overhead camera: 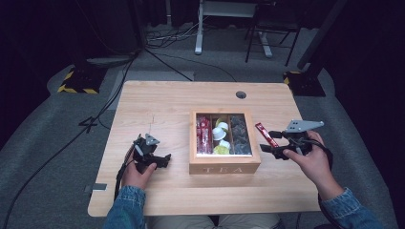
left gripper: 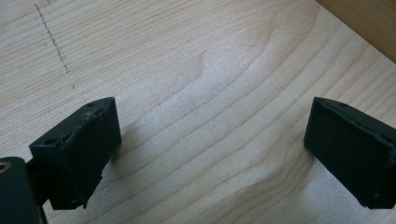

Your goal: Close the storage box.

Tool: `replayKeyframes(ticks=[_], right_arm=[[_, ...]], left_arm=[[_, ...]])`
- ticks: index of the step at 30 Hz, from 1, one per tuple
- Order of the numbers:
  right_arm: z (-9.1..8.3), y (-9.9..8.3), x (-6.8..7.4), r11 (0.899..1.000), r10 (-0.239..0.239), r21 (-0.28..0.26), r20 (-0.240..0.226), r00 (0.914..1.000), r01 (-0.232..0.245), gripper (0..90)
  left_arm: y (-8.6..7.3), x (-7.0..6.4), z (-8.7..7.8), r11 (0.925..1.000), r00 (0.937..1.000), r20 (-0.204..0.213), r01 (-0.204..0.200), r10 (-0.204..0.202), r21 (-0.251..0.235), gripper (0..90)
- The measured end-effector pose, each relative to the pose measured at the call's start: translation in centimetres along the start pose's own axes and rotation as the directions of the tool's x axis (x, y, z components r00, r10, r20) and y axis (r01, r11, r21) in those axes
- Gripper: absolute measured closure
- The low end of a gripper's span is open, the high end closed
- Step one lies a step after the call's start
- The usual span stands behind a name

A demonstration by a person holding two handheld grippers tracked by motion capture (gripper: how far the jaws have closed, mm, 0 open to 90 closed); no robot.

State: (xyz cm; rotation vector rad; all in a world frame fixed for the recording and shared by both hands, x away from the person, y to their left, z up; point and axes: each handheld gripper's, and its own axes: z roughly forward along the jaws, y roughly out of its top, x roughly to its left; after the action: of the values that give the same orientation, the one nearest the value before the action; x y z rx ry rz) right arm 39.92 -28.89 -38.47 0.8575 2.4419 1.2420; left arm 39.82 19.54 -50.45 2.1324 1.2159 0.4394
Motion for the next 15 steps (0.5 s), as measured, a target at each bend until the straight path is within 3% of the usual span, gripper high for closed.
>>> replayKeyframes(ticks=[15], right_arm=[[-1.0, -1.1, -5.5, 0.997, 0.079, -0.018, 0.099, 0.992, -0.077, 27.6]], left_arm=[[-0.6, 0.9, -0.6, 0.9996, 0.9992, 0.027, -0.029, 0.029, 0.0, 3.6]])
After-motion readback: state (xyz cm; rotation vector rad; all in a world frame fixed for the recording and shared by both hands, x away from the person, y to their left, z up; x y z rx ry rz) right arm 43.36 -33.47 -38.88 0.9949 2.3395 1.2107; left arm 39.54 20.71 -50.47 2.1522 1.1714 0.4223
